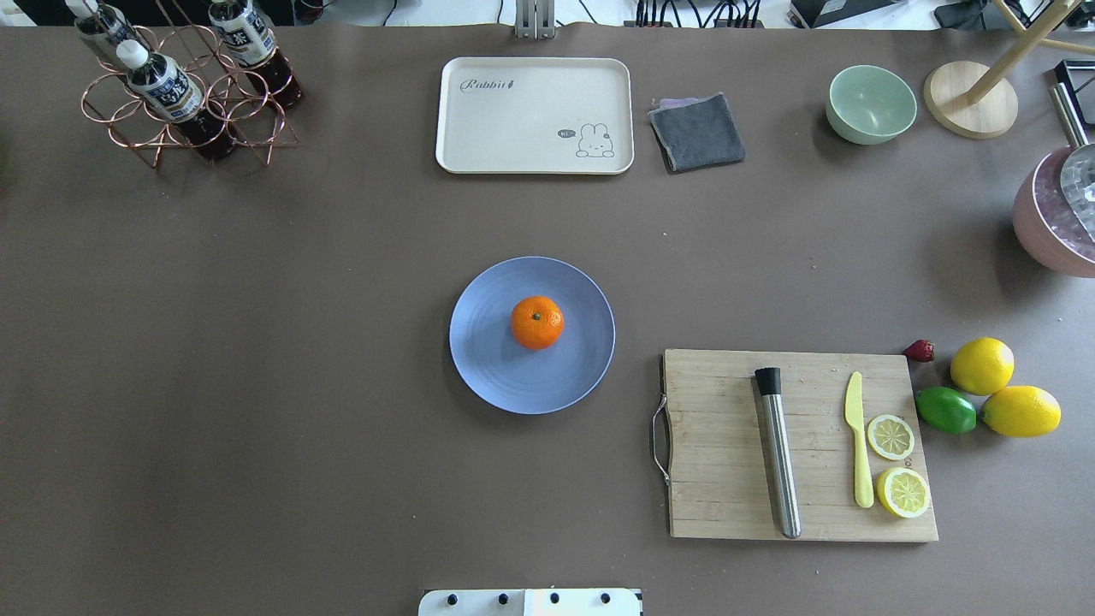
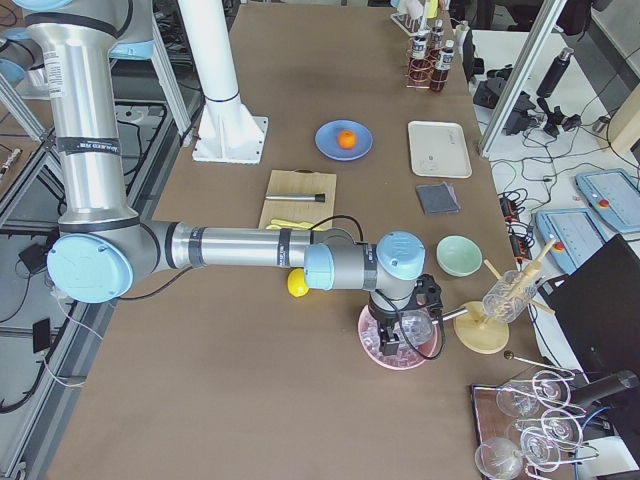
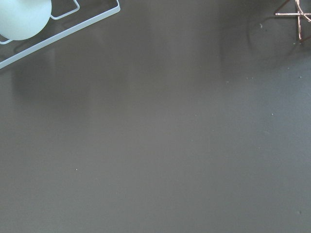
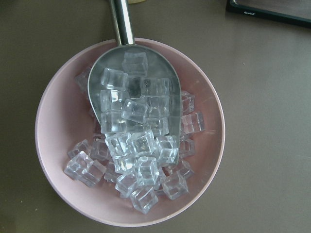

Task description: Pick orange to plate

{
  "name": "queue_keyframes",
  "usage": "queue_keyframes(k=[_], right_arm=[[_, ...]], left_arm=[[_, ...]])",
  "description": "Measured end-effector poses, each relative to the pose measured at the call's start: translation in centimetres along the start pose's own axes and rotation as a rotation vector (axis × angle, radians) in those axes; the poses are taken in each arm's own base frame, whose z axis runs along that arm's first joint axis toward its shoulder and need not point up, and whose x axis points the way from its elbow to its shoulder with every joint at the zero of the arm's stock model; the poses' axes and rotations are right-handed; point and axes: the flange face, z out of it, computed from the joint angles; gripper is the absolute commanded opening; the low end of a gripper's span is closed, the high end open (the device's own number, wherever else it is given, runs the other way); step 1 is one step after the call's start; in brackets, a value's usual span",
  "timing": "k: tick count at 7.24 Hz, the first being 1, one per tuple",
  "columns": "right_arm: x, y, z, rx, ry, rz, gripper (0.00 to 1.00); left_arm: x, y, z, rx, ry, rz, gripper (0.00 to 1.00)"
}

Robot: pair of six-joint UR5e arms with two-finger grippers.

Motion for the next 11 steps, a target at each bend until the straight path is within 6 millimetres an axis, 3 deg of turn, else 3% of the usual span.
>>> queue_keyframes(k=[5, 11], right_arm=[[-1.9, -0.9, 0.2, -0.002, -0.011, -0.027, 1.0], [-1.9, -0.4, 0.4, -0.005, -0.016, -0.026, 1.0]], left_arm=[[-0.3, 0.3, 0.0, -0.001, 0.001, -0.003, 0.97], [-0.7, 0.7, 0.3, -0.007, -0.001, -0.009, 0.97]])
